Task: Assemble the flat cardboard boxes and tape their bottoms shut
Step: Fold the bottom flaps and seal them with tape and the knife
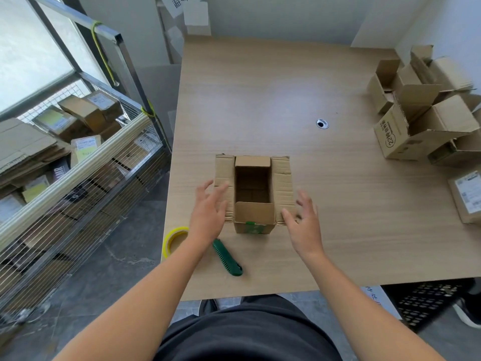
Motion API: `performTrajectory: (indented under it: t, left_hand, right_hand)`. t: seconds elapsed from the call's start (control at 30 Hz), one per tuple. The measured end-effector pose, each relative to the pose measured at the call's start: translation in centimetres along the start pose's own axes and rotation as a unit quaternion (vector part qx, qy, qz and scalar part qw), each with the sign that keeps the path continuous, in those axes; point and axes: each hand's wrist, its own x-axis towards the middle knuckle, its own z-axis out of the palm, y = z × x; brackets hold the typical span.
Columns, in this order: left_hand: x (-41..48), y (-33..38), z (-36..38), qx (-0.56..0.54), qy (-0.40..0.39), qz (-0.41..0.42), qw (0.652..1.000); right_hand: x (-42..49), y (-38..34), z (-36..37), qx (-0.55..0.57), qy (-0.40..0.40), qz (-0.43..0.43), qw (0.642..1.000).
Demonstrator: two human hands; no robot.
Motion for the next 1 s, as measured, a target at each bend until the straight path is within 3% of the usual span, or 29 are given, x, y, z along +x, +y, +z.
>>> performTrajectory:
  t: [0.1,0.27,0.4,0.5,0.63,0.73,0.8,0.87,1.0]
  left_hand:
    - [1.5,0.5,-0.3,0.067,-0.062,0.015,0.996]
    - [3.1,1.4,-0.4,0.117,-0.098,-0.025,0.988]
    - [3.8,2.1,-0.2,0.029,-0.072,-0.079,0.994]
    - [4.2,2.3,0.0,0.046,-0.070,-0.091,0.992]
    - [3.9,3.2,0.0,0.037,-0.134,-0.110,0.984]
    - [2.7,2.6,-0.3,0.071,-0.219,-0.094,0.969]
    - [1.5,2.0,-0.1,0.131,-0.251,-0.068,0.957]
    - [0.5,1.3,0.7,0.200,-0.243,-0.037,0.948]
    - [-0.3,0.6,2.0,0.226,-0.168,-0.008,0.959]
  right_hand:
    - [1.2,0.8,-0.5,-0.153,-0.054,-0.109,0.981]
    - [3.9,-0.4,-1.6,-0.222,-0.135,-0.177,0.949]
    - [5.4,-1.5,-2.6,-0.127,-0.242,-0.090,0.958]
    - [5.8,-2.2,-3.3,-0.077,-0.357,-0.010,0.931]
    - [5.6,-2.6,-4.0,-0.059,-0.417,0.018,0.907]
    - [5.4,-2.3,-4.1,-0.085,-0.433,0.034,0.897]
    - [5.5,-1.6,-3.5,-0.247,-0.402,-0.045,0.881]
    - [5.6,-1.3,-2.8,-0.321,-0.325,-0.117,0.882]
    - [7.6,-1.7,-0.9,-0.323,-0.222,-0.199,0.898]
